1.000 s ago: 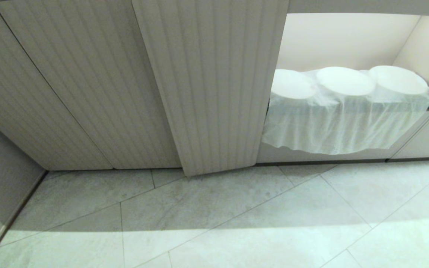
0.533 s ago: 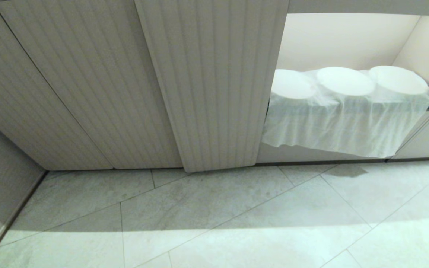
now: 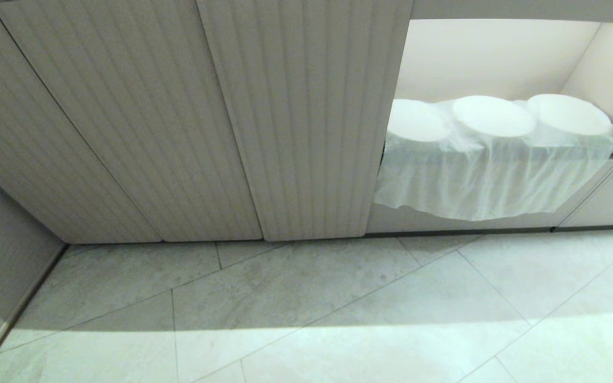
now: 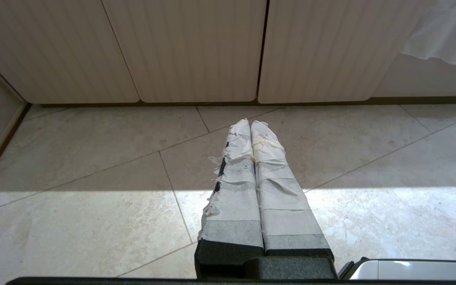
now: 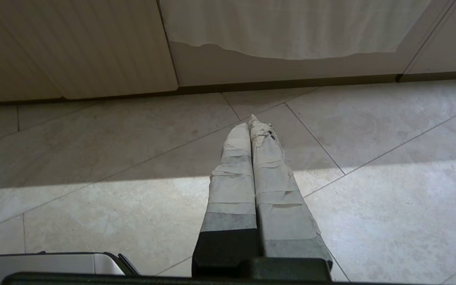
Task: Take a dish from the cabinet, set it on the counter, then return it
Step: Close the cabinet door
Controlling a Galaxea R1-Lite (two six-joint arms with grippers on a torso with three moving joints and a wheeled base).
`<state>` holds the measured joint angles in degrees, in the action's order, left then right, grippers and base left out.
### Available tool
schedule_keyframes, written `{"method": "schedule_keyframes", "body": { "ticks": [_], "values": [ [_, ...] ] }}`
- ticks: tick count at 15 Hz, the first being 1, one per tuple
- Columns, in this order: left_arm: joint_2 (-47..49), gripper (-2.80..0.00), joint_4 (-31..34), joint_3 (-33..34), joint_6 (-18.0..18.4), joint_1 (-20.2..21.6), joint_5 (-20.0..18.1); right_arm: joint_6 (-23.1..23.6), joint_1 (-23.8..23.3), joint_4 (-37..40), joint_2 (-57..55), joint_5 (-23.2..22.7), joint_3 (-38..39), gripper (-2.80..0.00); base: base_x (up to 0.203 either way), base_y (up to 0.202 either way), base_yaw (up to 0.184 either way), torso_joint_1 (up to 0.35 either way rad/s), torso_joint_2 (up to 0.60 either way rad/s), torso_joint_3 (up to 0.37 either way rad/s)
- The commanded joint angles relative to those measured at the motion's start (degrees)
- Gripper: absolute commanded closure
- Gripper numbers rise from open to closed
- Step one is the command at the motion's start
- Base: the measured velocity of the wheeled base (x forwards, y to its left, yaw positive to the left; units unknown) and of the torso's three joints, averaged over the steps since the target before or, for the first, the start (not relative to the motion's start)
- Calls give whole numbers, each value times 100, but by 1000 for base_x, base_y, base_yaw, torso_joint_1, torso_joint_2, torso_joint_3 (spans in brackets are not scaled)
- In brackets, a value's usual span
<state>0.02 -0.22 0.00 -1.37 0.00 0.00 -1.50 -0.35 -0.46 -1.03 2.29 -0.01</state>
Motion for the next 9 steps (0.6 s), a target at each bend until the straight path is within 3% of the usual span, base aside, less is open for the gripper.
{"method": "schedule_keyframes", "body": {
  "ticks": [1, 9],
  "values": [
    [-2, 0, -4, 0, -4, 0, 0, -13, 0, 2, 103, -49, -8, 0, 0, 0, 0, 0, 0, 0],
    [-2, 0, -4, 0, -4, 0, 0, 88, 5, 20, 103, -45, 1, 0, 0, 0, 0, 0, 0, 0]
  ]
}}
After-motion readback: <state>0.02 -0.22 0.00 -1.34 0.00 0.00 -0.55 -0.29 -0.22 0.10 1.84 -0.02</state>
